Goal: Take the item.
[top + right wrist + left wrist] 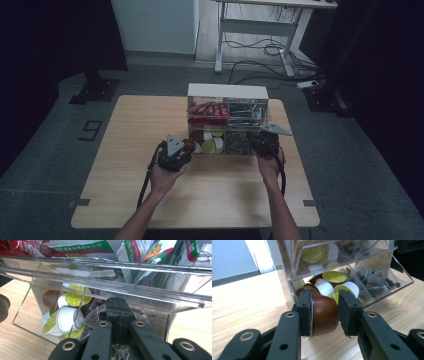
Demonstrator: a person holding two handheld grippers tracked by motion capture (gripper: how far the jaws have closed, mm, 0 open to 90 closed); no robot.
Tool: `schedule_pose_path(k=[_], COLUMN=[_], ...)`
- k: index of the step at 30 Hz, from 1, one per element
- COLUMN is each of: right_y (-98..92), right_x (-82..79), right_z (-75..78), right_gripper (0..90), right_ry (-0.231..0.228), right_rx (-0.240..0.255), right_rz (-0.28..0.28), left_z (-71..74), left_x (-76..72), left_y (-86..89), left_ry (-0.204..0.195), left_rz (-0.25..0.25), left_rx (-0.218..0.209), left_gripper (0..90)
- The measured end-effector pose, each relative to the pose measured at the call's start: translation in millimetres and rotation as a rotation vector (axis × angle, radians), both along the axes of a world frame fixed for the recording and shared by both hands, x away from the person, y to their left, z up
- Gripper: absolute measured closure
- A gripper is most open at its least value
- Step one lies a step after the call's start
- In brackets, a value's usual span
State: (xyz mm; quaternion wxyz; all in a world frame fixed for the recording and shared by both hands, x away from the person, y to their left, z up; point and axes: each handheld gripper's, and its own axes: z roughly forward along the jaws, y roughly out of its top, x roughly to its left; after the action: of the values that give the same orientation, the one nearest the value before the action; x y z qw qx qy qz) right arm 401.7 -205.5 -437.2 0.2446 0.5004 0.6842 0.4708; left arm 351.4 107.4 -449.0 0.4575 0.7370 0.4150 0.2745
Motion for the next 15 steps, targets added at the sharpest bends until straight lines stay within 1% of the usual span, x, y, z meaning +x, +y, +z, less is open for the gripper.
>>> schedule_pose_path(k=[7, 15], right_y=[0.2, 0.2], right_x=[0.0, 0.0], right_z=[0.1, 0.2], right_gripper=[89.2, 89.2], right_ry=[0.0, 0.0], right_rx=[-0.003, -0.004], right_rz=[-0.001, 0.0], left_z=[-4.9, -8.5], left_x=[-1.2, -4.1], left_y=[10.4, 20.9], left_ry=[0.014, 0.021], left_rz=[0.012, 0.026], left_rx=[-0.011, -0.011], left_gripper=[65.1, 65.1])
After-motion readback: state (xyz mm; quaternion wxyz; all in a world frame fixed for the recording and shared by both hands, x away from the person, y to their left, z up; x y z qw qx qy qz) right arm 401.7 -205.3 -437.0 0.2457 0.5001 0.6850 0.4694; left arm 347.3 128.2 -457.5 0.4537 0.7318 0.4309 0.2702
